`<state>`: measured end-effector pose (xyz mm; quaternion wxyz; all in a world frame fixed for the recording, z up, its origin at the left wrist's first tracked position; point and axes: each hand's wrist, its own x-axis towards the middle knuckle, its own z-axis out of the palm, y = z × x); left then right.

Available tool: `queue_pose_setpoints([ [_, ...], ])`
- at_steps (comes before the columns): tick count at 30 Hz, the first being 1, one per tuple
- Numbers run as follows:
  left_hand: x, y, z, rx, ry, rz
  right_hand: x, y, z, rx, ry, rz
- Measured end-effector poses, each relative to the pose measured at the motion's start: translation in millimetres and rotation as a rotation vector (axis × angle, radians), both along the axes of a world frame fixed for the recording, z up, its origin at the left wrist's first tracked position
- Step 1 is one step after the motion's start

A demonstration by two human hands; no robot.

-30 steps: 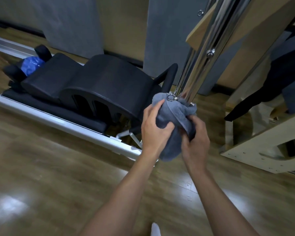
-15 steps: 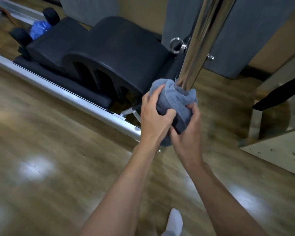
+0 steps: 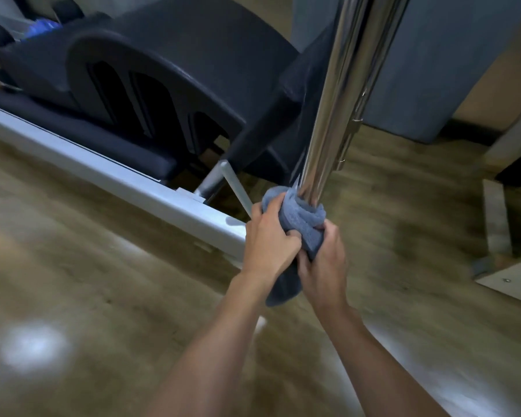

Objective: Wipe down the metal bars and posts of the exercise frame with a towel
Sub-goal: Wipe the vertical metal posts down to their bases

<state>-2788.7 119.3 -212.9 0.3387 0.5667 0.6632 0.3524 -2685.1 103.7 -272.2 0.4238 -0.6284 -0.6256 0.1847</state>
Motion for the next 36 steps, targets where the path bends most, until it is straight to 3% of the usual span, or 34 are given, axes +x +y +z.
queue_pose_setpoints([
  [6,1,9,-51,0.238,-0.118,0.06,0,11,-48,0.365,0.076,-0.015],
  [13,7,-34,-62,0.323,-0.177,0.213,15,-12,-54,0.405,0.075,0.037],
  [16,9,-47,-84,0.275,-0.122,0.232,18,-27,-75,0.335,0.084,0.061],
  [20,3,-61,-144,0.057,-0.099,0.236,24,-34,-123,0.047,-0.022,0.16],
  [22,3,-64,-162,0.043,-0.094,0.201,28,-42,-143,-0.014,-0.019,0.119],
  [25,12,-64,-155,0.177,-0.139,0.198,23,-47,-134,0.122,0.103,-0.028],
  [28,14,-64,-143,0.317,-0.189,0.23,14,-38,-106,0.268,0.189,-0.026],
  [36,9,-53,-162,0.162,-0.257,0.222,5,-25,-127,0.117,0.243,-0.009],
])
